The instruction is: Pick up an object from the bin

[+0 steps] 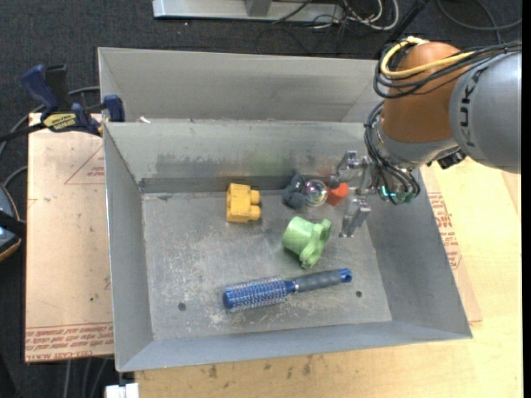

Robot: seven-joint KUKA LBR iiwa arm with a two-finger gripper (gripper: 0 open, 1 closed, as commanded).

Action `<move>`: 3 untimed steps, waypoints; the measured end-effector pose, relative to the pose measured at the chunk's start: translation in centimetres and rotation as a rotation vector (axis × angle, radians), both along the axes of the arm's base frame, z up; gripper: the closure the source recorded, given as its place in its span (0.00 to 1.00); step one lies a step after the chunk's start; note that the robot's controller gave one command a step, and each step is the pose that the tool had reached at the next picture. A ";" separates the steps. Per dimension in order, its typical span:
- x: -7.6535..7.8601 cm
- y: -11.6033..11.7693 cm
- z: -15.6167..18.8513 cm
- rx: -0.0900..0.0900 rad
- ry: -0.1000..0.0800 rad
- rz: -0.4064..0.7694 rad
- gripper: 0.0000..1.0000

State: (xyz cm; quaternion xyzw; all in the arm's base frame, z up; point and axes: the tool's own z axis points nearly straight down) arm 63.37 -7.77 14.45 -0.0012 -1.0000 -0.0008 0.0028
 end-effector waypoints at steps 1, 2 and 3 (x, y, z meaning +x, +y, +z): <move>0.7 5.3 -7.0 -0.003 -0.012 0.319 0.00; 0.9 5.3 -6.7 -0.003 -0.017 0.318 1.00; 0.9 5.4 -6.8 -0.002 -0.021 0.318 0.00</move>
Offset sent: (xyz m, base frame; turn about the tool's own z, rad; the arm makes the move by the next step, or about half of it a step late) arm 0.0041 0.0531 -0.0745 -0.3205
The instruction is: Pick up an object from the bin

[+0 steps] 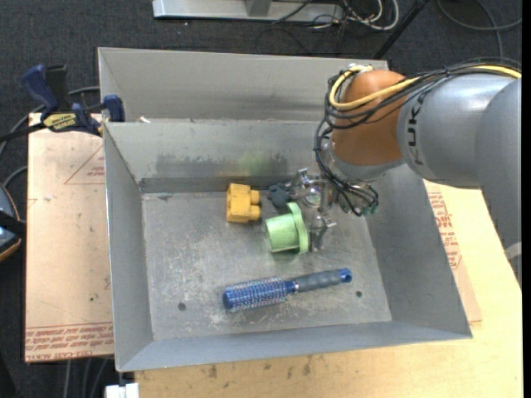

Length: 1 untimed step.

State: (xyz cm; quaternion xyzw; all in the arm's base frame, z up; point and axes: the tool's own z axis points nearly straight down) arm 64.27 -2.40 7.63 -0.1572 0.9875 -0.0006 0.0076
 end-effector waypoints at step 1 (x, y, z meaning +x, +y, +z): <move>-1.0 5.4 0.1 -0.001 -0.001 -0.052 0.00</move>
Offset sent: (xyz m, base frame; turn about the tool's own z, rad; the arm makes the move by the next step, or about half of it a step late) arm -0.0155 0.0522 -0.0063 0.0544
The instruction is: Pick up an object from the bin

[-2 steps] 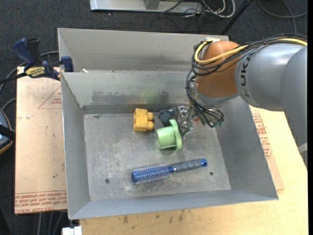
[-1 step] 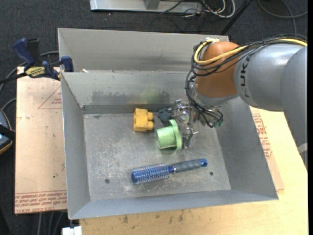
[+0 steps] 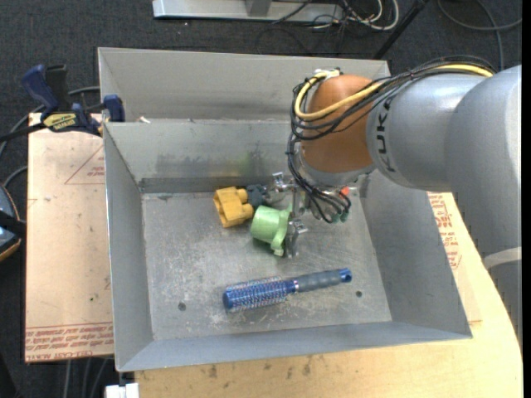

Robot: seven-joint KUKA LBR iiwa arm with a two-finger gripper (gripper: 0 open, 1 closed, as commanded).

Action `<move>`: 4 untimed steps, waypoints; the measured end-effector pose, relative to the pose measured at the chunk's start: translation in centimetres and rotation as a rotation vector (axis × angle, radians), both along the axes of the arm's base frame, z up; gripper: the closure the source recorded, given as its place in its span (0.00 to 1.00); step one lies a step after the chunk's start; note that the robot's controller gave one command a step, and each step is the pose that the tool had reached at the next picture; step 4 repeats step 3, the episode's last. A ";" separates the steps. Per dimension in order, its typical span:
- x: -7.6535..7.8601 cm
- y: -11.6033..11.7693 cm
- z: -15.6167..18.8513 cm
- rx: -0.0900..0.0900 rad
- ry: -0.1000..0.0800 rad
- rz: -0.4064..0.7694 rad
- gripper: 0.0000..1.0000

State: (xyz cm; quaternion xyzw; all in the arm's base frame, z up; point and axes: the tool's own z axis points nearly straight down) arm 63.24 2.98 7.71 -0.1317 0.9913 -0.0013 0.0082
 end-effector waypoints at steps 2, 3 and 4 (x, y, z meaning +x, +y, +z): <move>0.8 0.8 9.0 0.002 0.004 -0.019 1.00; 0.5 0.8 16.4 0.003 0.004 -0.041 1.00; 0.5 0.8 16.4 0.003 0.004 -0.041 1.00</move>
Offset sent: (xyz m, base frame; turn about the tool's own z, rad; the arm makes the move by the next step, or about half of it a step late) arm 0.0000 0.0000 0.0000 0.0000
